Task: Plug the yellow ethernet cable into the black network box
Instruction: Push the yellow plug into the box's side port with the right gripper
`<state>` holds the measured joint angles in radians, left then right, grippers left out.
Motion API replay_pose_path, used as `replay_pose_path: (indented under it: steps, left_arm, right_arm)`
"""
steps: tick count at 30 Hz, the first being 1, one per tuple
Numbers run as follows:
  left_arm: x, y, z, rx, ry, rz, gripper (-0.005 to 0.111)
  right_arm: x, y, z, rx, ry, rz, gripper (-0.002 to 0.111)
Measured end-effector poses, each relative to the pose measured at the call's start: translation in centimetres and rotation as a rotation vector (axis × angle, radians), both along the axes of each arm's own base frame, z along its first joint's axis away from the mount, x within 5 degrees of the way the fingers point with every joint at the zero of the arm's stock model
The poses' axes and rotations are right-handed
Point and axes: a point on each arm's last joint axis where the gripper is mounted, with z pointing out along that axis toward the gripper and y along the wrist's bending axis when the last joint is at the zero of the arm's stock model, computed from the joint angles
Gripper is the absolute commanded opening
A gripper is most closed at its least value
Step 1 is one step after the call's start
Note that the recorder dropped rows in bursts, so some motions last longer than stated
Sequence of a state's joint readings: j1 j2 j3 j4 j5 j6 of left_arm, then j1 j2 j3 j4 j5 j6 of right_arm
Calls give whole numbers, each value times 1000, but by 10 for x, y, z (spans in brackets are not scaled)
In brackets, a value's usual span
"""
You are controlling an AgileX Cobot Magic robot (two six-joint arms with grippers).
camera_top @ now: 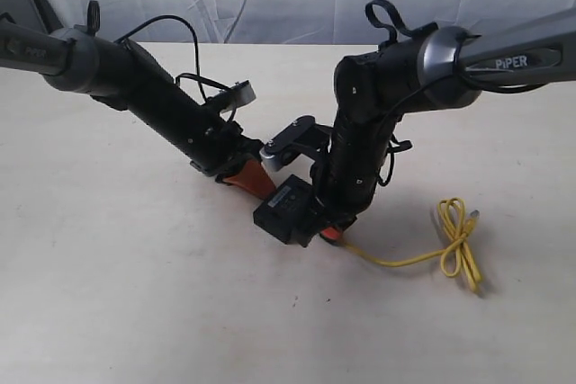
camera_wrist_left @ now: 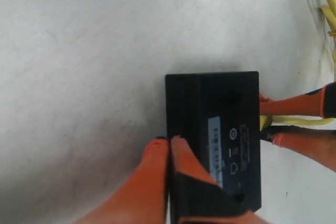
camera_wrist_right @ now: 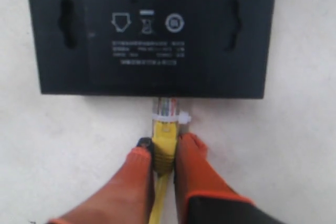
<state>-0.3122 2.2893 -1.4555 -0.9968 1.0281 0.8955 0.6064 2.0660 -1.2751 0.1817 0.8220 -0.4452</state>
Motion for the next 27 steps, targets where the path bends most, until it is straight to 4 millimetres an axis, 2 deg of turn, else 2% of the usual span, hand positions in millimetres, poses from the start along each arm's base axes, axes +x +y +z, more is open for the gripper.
replay_pose_path:
  steps: [14, 27]
  left_arm:
    - [1, 2, 0, 1, -2, 7, 0]
    - [2, 3, -3, -12, 26, 26, 0]
  right_arm:
    - [5, 4, 7, 5, -8, 6, -1]
    - [3, 8, 7, 5, -32, 117, -1]
